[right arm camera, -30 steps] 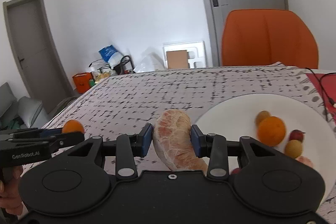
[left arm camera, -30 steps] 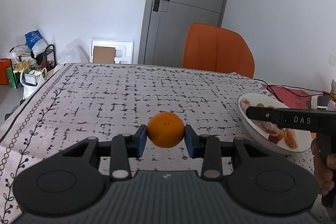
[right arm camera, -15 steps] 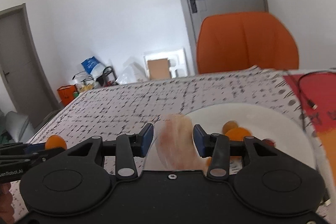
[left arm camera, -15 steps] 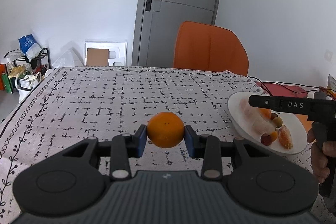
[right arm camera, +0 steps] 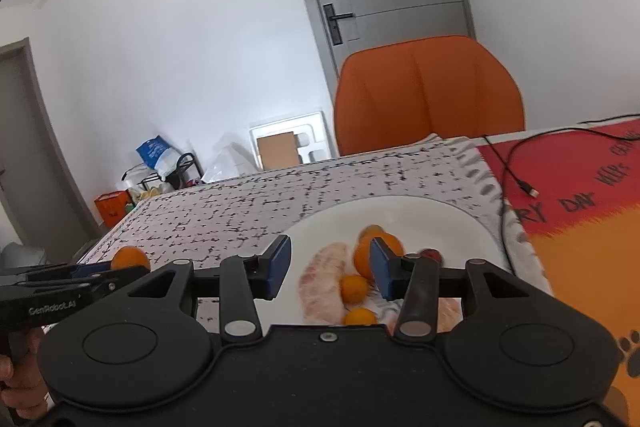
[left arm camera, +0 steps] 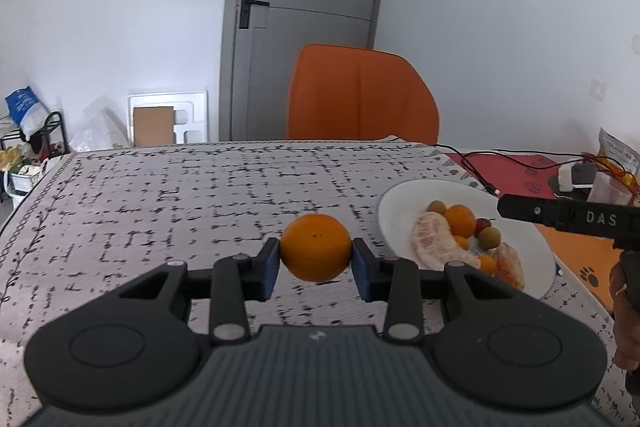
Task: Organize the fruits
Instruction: 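Carry the orange and pomelo segment over the white plate, then lower both fruits onto the plate and open both grippers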
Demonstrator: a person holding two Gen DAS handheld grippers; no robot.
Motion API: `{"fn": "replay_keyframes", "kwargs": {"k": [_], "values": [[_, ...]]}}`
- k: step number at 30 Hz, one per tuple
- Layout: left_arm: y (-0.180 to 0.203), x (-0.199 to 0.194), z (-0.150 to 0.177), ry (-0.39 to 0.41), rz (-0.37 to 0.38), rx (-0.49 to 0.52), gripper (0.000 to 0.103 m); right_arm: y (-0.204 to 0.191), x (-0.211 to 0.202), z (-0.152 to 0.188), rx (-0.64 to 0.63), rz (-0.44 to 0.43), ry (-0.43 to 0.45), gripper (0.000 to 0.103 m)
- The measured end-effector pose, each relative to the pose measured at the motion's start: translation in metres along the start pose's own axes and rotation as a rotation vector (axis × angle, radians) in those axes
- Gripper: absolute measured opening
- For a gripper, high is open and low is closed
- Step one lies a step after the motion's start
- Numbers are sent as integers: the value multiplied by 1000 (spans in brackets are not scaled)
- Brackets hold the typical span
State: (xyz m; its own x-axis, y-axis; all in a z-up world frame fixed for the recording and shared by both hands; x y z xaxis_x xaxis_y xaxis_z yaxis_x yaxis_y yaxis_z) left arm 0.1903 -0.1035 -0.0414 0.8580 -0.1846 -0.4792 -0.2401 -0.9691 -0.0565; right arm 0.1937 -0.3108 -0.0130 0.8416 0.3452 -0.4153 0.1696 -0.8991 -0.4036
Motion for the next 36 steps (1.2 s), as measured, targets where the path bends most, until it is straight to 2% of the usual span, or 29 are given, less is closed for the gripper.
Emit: {"fn": "replay_keyframes", "kwargs": {"k": [14,23,26,33,36], "values": [[47,13,-14,2,67,75,37,33,-26,8,59,35,25,54],[78,19,-21,1,118,110,37,39,-36,11,79,26,34,59],[83,17,-23,9,127,114,41,38,-37,12,77,33,32,60],[76,11,-23,-4,110,106,42,34,-43,13,74,35,42,65],[71,5,-23,-6,96,102,46,31,-42,14,69,29,41,66]]}}
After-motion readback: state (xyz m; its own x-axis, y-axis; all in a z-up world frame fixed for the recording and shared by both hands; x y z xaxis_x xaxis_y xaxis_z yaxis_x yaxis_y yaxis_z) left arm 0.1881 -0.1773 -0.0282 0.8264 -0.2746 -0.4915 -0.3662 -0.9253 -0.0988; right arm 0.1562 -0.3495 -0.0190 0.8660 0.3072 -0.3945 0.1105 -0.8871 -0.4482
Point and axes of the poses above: each gripper's, at about its wrist camera, not at the fingertips, and x roughly the way its jaws point, y to its right, z to its underside, the point moved 5 cm from there along x, roughly the way its jaws point, and after that the axes turned 11 degrees about x, right-handed, at the moved point
